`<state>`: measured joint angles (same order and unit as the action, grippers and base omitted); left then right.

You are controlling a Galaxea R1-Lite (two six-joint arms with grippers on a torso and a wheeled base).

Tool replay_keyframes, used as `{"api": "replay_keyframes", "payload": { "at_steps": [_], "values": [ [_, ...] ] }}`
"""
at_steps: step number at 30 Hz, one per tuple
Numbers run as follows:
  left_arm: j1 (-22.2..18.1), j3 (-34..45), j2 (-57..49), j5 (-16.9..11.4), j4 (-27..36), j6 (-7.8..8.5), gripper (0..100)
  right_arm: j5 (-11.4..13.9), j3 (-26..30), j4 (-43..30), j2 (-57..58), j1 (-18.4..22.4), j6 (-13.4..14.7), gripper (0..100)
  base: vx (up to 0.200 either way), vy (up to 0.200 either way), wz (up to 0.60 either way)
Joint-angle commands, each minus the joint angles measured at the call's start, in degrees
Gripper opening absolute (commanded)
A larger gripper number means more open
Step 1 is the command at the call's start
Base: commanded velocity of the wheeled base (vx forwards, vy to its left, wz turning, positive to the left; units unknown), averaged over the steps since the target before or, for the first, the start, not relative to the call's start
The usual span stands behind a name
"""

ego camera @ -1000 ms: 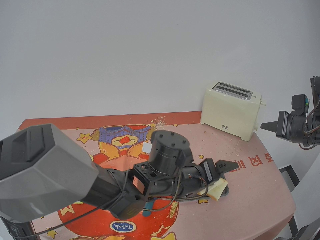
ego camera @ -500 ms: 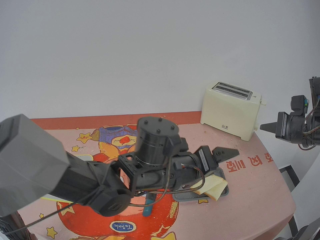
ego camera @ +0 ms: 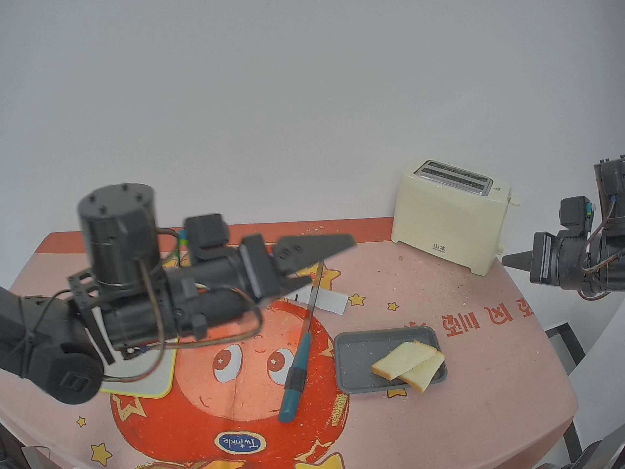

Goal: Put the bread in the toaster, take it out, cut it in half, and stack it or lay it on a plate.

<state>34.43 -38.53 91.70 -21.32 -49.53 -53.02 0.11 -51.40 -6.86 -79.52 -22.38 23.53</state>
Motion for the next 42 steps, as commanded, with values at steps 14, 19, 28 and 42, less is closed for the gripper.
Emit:
{"api": "replay_keyframes", "payload": {
  "at_steps": [14, 19, 28, 42],
  "values": [
    [-9.5, 10.6, -15.0, -0.6, -4.2, 1.16, 100, 0.0, 0.3, 0.0, -1.2, -0.3, -0.2, 0, -0.143, 0.057, 0.0],
    [-10.1, 11.4, -17.3, -0.7, -4.1, 1.16, 100, 0.0, 0.7, 0.0, -1.3, -0.3, -0.3, 0, 0.0, 0.2, 0.0],
    [-10.1, 11.9, -25.9, -0.7, 1.0, 1.34, 100, -1.0, 1.7, 0.0, -1.7, 0.5, -1.1, 0, 0.0, 0.2, 0.0],
    [-23.4, 14.2, -44.3, 0.2, 9.6, 19.0, 100, -7.9, 7.7, -0.6, 18.2, 1.9, -3.5, 0, 0.0, 0.043, 0.0]
  ]
}}
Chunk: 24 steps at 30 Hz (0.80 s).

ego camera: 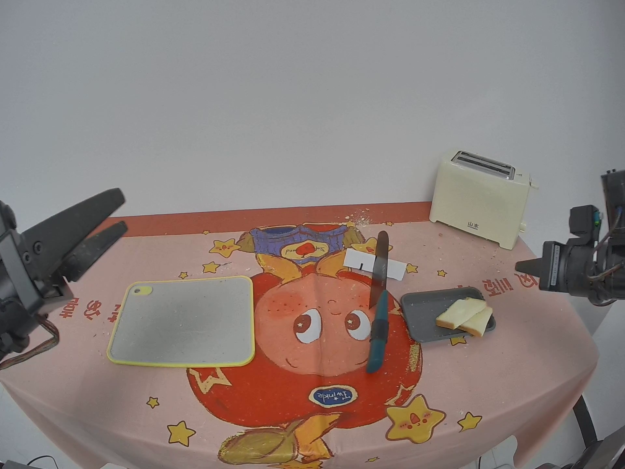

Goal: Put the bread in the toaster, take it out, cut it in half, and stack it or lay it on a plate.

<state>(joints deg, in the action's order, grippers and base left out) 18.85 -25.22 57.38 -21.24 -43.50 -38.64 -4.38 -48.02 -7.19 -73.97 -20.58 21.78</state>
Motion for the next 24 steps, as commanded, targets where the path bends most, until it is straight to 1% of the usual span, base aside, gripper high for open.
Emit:
{"api": "replay_keyframes", "payload": {
  "at_steps": [1, 2, 3, 4, 5, 6, 7, 8, 9, 10, 12, 13, 16, 17, 18, 21, 22, 24],
  "values": [
    [-10.1, 1.5, -15.5, 0.1, 7.8, 6.12, 100, -8.0, 7.9, 0.1, 18.8, -0.1, -4.9, 0, 0.0, 0.0, 0.0],
    [-10.8, 1.7, -17.2, 0.1, 9.7, 7.09, 100, -9.3, 9.0, 0.1, 20.8, 0.2, -5.9, 0, 0.0, 0.0, 0.0],
    [-12.0, 1.8, -19.9, 0.1, 14.0, 9.46, 100, -10.3, 10.9, -0.2, 24.1, 0.9, -6.8, 0, 0.0, 0.0, 0.0],
    [-12.5, 1.8, -21.2, 0.1, 16.6, 11.22, 100, -10.4, 12.2, -0.2, 25.9, 1.5, -7.0, 0, 0.0, 0.0, 0.0],
    [-13.3, 1.8, -22.8, 0.1, 20.4, 14.12, 100, -10.3, 13.9, -0.4, 28.7, 2.6, -7.4, 0, 0.0, 0.0, 0.0],
    [-13.7, 1.8, -24.5, 0.1, 24.2, 17.46, 100, -10.3, 15.7, -0.7, 32.0, 3.8, -7.6, 0, 0.0, 0.0, 0.0],
    [-13.7, 1.8, -26.4, 0.1, 27.3, 20.28, 100, -10.3, 17.3, -0.8, 34.9, 4.7, -8.3, 0, 0.0, 0.0, 0.0],
    [-13.7, 1.8, -29.5, 0.3, 31.0, 23.44, 100, -10.3, 19.5, -0.7, 38.8, 5.7, -10.4, 0, 0.0, 0.0, 0.0],
    [-13.7, 1.7, -31.8, 0.3, 33.5, 24.32, 100, -10.4, 20.8, -0.6, 40.9, 6.5, -12.3, 0, 0.0, 0.0, 0.0],
    [-13.7, 1.3, -34.4, 0.3, 35.8, 24.32, 100, -10.4, 21.8, -0.5, 43.0, 7.8, -13.7, 0, 0.0, 0.0, 0.0],
    [-13.8, 1.0, -36.6, 0.3, 37.8, 24.23, 100, -10.1, 22.4, -0.6, 45.1, 9.8, -13.9, 0, 0.0, 0.0, 0.0],
    [-13.8, 0.7, -38.4, 0.3, 39.0, 24.32, 100, -9.6, 23.0, -0.7, 46.6, 12.1, -14.0, 0, 0.0, 0.0, 0.0],
    [-13.8, 0.8, -39.2, 0.4, 39.3, 24.23, 100, -7.7, 23.4, -0.6, 47.9, 14.4, -14.1, 0, 0.0, 0.0, 0.0],
    [-13.9, 0.8, -39.2, 0.4, 39.3, 24.32, 100, -7.6, 23.4, -0.7, 48.0, 14.6, -14.1, 0, 0.0, 0.0, 0.0],
    [-14.3, 1.1, -39.9, 0.3, 39.3, 24.32, 100, -7.4, 23.6, -0.7, 49.1, 16.0, -14.4, 0, 0.0, 0.0, 0.0],
    [-14.2, 1.7, -41.9, 0.1, 39.3, 24.49, 100, -7.3, 24.0, -0.7, 50.3, 16.6, -14.5, 0, 0.0, 0.0, 0.0],
    [-13.9, 2.3, -44.7, 0.1, 39.4, 24.49, 100, -7.3, 24.5, -0.6, 51.3, 17.0, -14.6, 0, 0.0, 0.0, 0.0],
    [-14.1, 3.6, -46.6, 0.1, 39.5, 24.58, 100, -7.2, 24.6, -0.5, 52.2, 17.1, -14.6, 0, 0.0, 0.0, 0.0]
  ]
}}
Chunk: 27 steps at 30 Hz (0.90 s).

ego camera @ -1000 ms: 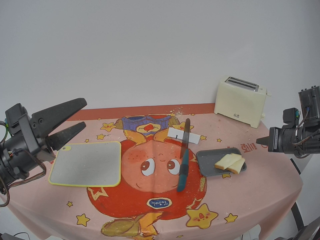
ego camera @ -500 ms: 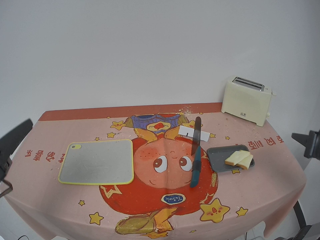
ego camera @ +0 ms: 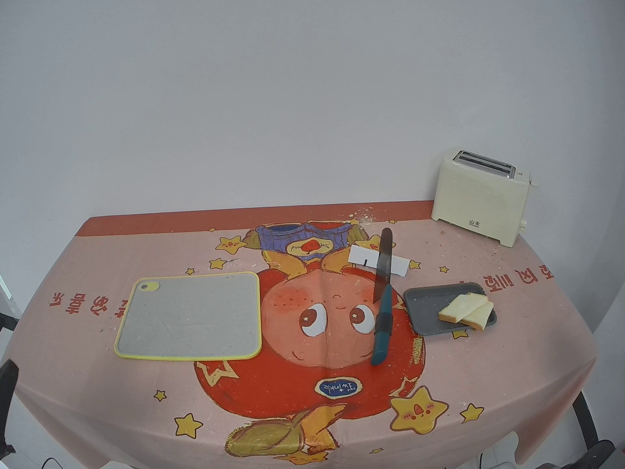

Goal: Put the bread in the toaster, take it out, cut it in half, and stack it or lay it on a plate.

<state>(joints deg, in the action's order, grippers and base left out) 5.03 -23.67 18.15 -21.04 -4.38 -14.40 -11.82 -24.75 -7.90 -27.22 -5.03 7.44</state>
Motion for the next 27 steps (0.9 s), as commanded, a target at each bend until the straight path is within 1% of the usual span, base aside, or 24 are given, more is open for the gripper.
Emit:
{"api": "replay_keyframes", "payload": {
  "at_steps": [1, 2, 3, 4, 6, 7, 8, 10, 13, 14, 16, 17, 18, 20, 21, 22, 23, 24, 25, 26, 27],
  "values": [
    [-0.3, 2.3, -7.5, -0.1, 0.3, 0.42, 100, 0.3, 1.4, 0.2, 5.5, 1.6, -0.2, 0, 0.0, 0.0, 0.0],
    [-0.3, 2.7, -7.6, -0.1, 0.2, 0.51, 100, 0.9, 1.5, 0.3, 5.6, 1.5, -0.3, 0, 0.0, 0.0, 0.0],
    [-0.3, 2.8, -7.6, -0.4, 0.2, 0.6, 100, 2.7, 1.5, 0.4, 6.1, 1.5, -0.2, 0, 0.0, 0.0, 0.0],
    [-0.1, 2.8, -7.7, -0.6, 0.1, 0.77, 100, 5.1, 1.5, 0.5, 7.1, 1.5, -0.2, 0, 0.0, 0.0, 0.0],
    [0.0, 2.7, -7.8, -0.6, 0.1, 0.77, 100, 6.9, 1.6, 0.4, 7.8, 1.6, -0.1, 0, 0.0, 0.0, 0.0],
    [0.0, 2.7, -7.8, -0.6, 0.2, 0.77, 100, 8.9, 1.8, 0.1, 9.1, 1.6, -0.1, 0, 0.0, 0.0, 0.0],
    [-0.1, 3.0, -7.9, -0.5, 0.3, 0.77, 100, 9.2, 2.2, 0.1, 10.1, 1.6, -0.1, 0, 0.0, 0.0, 0.0],
    [-0.3, 4.0, -8.8, -0.5, 0.5, 0.77, 100, 8.8, 3.0, 0.1, 10.8, 2.0, -0.1, 0, 0.0, 0.0, 0.0],
    [-0.5, 8.4, -12.5, -0.3, 0.8, 1.13, 100, 10.0, 5.9, 0.3, 13.4, 4.4, -0.4, 0, 0.0, 0.0, 0.0],
    [-0.5, 10.1, -12.7, -0.1, 0.3, 2.0, 100, 10.5, 7.0, 0.3, 14.7, 4.9, -0.8, 0, 0.0, 0.0, 0.0],
    [-0.5, 12.5, -12.7, -0.1, -0.5, 4.73, 100, 11.6, 8.5, 0.3, 16.1, 5.6, -1.5, 0, 0.0, 0.0, 0.0],
    [-0.5, 13.2, -12.7, -0.1, -1.2, 5.61, 100, 12.0, 8.9, 0.4, 16.6, 5.9, -1.5, 0, 0.0, 0.0, 0.0],
    [-0.5, 13.8, -12.7, -0.2, -1.9, 6.14, 100, 12.4, 9.2, 0.4, 17.0, 6.2, -1.5, 0, 0.0, 0.0, 0.0],
    [-0.5, 15.1, -12.7, -0.2, -2.7, 6.57, 100, 13.2, 9.6, 0.4, 17.5, 6.3, -1.5, 0, 0.0, 0.0, 0.0],
    [-0.5, 16.5, -12.7, -0.1, -3.1, 7.72, 100, 13.8, 10.1, 0.5, 17.6, 6.2, -1.5, 0, 0.0, 0.0, 0.0],
    [-0.5, 17.2, -12.7, -0.1, -3.3, 8.42, 100, 14.0, 10.4, 0.5, 17.7, 6.3, -1.5, 0, 0.0, 0.0, 0.0],
    [-0.5, 20.0, -12.7, 0.1, -4.4, 12.02, 100, 14.5, 11.5, 0.5, 18.4, 6.3, -1.5, 0, 0.0, 0.0, 0.0],
    [-0.6, 23.2, -12.7, -0.1, -6.5, 16.07, 100, 15.0, 12.5, 0.5, 19.5, 6.2, -1.7, 0, 0.0, 0.0, 0.0],
    [-0.6, 23.7, -12.7, -0.2, -5.9, 20.9, 100, 15.7, 13.8, 0.5, 21.1, 6.2, -2.4, 0, 0.0, 0.0, 0.0],
    [-0.6, 23.7, -12.7, -0.3, -4.2, 24.94, 100, 16.9, 15.4, 0.5, 23.2, 6.2, -3.7, 0, 0.0, 0.0, 0.0],
    [-0.6, 23.5, -12.7, -0.1, -3.5, 27.58, 100, 18.2, 17.5, 0.7, 25.9, 5.8, -5.7, 0, 0.0, 0.0, 0.0]
  ]
}}
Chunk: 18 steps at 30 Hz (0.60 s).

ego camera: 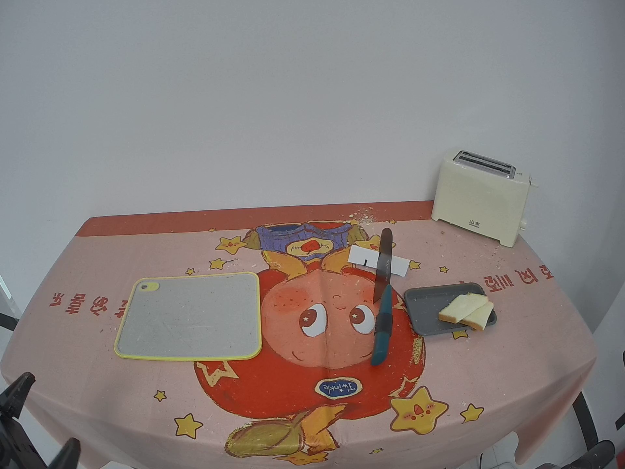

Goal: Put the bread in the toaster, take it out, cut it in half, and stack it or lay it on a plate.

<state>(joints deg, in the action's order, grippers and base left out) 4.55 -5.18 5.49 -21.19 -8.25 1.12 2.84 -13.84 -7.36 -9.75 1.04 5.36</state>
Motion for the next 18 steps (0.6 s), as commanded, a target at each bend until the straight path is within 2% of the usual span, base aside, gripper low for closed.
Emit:
{"api": "replay_keyframes", "payload": {
  "at_steps": [1, 2, 3, 6, 9, 11, 12, 13, 14, 15, 18],
  "values": [
    [-0.1, 5.1, 0.0, 0.0, 0.2, 12.68, 100, 3.8, 7.6, 0.2, 9.6, -0.5, -4.7, 0, 0.0, 0.0, 0.0],
    [-0.2, 5.2, 0.0, -0.2, -0.7, 14.08, 100, 4.5, 10.0, 1.2, 9.8, -0.9, -7.5, 0, 0.0, 0.0, 0.0],
    [-0.2, 5.2, 0.0, -0.2, -0.4, 14.96, 100, 4.5, 10.8, 2.9, 9.8, -0.9, -8.4, 0, 0.0, 0.0, 0.0],
    [-0.2, 5.2, 0.0, 0.0, 2.9, 18.65, 100, 4.1, 13.2, 9.2, 9.8, -0.9, -8.6, 0, 0.0, 0.0, 0.0],
    [-0.2, 5.2, 0.0, 0.6, 3.9, 18.57, 100, 3.0, 13.7, 10.4, 9.8, -0.9, -8.4, 0, 0.0, 0.0, 0.0],
    [-0.2, 5.2, 0.0, 2.7, 3.8, 18.48, 100, -2.2, 13.8, 7.5, 9.8, -0.9, -8.1, 0, 0.0, 0.0, 0.0],
    [-0.2, 5.2, 0.0, 4.0, 3.8, 18.39, 100, -3.5, 13.7, 6.4, 9.8, -0.9, -7.6, 0, 0.0, 0.0, 0.0],
    [-0.2, 5.2, 0.0, 6.5, 3.8, 18.3, 100, -4.9, 13.7, 7.0, 9.8, -0.9, -6.2, 0, 0.0, 0.0, 0.0],
    [-0.2, 5.2, 0.0, 8.6, 3.8, 16.81, 100, -5.0, 13.7, 7.5, 9.8, -0.8, -4.8, 0, 0.0, 0.0, 0.0],
    [-0.2, 5.2, 0.0, 9.4, 3.8, 15.84, 100, -5.1, 13.7, 7.4, 9.8, -0.9, -4.7, 0, 0.0, 0.0, 0.0],
    [-0.2, 5.2, 0.1, 14.7, 3.9, 9.95, 100, -5.4, 13.7, 7.5, 9.8, -0.9, -4.7, 0, 0.0, 0.0, 0.0]
  ]
}}
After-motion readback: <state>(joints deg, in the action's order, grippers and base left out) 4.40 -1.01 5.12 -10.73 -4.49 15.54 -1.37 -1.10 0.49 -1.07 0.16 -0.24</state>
